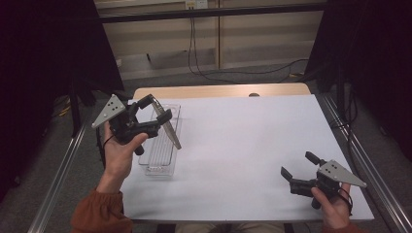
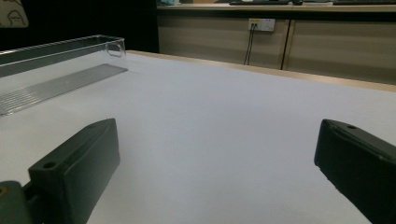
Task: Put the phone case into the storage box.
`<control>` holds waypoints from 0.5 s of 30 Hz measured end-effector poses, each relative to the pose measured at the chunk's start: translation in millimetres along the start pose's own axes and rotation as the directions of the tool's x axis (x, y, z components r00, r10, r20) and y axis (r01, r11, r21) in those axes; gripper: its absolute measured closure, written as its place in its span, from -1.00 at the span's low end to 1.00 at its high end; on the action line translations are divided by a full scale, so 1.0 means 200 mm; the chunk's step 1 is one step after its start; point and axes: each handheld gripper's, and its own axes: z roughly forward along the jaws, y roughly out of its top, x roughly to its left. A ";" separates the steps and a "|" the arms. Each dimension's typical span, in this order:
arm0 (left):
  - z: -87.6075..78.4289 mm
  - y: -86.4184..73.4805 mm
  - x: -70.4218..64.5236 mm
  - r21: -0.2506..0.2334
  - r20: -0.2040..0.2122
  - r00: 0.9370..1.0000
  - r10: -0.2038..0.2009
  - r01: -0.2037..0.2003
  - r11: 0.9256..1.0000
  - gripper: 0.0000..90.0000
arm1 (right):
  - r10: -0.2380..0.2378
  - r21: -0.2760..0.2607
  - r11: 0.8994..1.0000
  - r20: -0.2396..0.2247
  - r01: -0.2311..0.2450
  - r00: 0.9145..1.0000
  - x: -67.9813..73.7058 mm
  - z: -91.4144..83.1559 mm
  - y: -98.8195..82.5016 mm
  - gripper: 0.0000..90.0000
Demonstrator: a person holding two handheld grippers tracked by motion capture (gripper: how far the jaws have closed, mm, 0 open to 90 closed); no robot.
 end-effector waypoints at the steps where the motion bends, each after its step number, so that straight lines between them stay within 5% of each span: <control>1: 0.00 0.00 0.01 0.007 -0.010 1.000 -0.003 0.003 1.000 -0.72 | 0.001 0.001 1.000 0.002 -0.001 1.000 0.00 0.00 0.00 -1.00; 15: 0.04 0.01 0.15 0.027 -0.131 0.991 0.015 -0.011 1.000 -0.73 | -0.003 0.006 1.000 -0.008 0.003 1.000 0.00 0.01 0.00 -1.00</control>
